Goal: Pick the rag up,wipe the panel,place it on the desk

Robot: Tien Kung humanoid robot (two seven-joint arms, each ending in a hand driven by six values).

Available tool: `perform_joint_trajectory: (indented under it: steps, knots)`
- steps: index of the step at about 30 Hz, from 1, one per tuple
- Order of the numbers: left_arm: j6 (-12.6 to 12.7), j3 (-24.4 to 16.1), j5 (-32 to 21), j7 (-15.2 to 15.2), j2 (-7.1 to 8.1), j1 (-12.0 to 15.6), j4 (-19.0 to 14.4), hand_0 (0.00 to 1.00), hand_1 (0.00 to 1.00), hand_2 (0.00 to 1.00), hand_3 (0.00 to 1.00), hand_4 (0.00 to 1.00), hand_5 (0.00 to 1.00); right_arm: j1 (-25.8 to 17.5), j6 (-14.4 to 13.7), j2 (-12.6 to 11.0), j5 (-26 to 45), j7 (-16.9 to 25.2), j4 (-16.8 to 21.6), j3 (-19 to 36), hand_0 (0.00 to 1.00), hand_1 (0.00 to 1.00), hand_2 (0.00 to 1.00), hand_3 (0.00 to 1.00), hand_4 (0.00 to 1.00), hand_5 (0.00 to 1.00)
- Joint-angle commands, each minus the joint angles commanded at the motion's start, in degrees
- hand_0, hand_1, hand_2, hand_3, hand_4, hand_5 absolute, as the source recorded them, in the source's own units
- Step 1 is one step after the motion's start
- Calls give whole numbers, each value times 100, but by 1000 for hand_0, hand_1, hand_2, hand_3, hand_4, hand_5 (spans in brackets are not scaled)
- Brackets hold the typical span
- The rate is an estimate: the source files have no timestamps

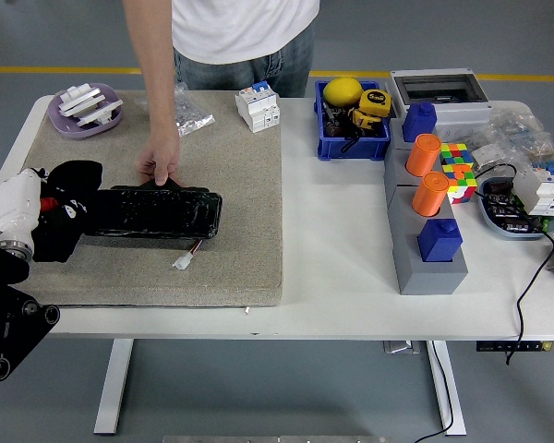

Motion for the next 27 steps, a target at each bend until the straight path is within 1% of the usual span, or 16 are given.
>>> perform_joint_trajectory:
  steps: [3,6,11,13,14,19,20,25,26,27]
  knots:
    - [27,-50,-101,-75,85,-30,99,321,174,448,410,72,2,12,-2,1,14,2,2,-11,716,665,693,643,998,562]
    - [79,-107,-262,-201,157,-75,304,321,174,448,410,72,2,27,-1,-3,3,-6,7,-9,716,665,693,643,998,562]
    - [108,-88,-474,-361,239,-119,557,320,173,446,409,68,2,34,-6,-19,-46,-34,11,33,716,665,693,643,998,563]
    - [79,-78,-612,-425,250,-120,689,320,173,446,409,68,2,38,-6,-19,-66,-43,14,42,716,665,693,643,998,563]
    - [57,-79,-668,-453,251,-106,722,316,201,459,431,168,2,41,-8,-17,-78,-51,16,51,716,665,693,643,998,563]
    - [-17,-36,-763,-549,185,-94,798,316,201,459,431,168,2,41,-11,-18,-109,-67,16,72,716,665,693,643,998,563]
    - [-42,-39,-775,-554,173,-101,807,321,295,483,490,502,2,44,-11,-19,-119,-69,17,76,716,664,693,643,998,565]
    - [-205,-34,-821,-543,166,-117,824,321,295,483,490,502,2,59,-15,-18,-101,-58,19,54,716,664,693,643,998,565]
    - [-242,-41,-816,-522,166,-120,833,360,459,533,572,670,2,59,-15,-17,-104,-59,20,55,716,664,693,643,998,565]
    - [-294,-53,-792,-485,164,-121,844,360,459,533,572,670,2,56,-12,-18,-120,-66,21,64,716,664,693,643,998,565]
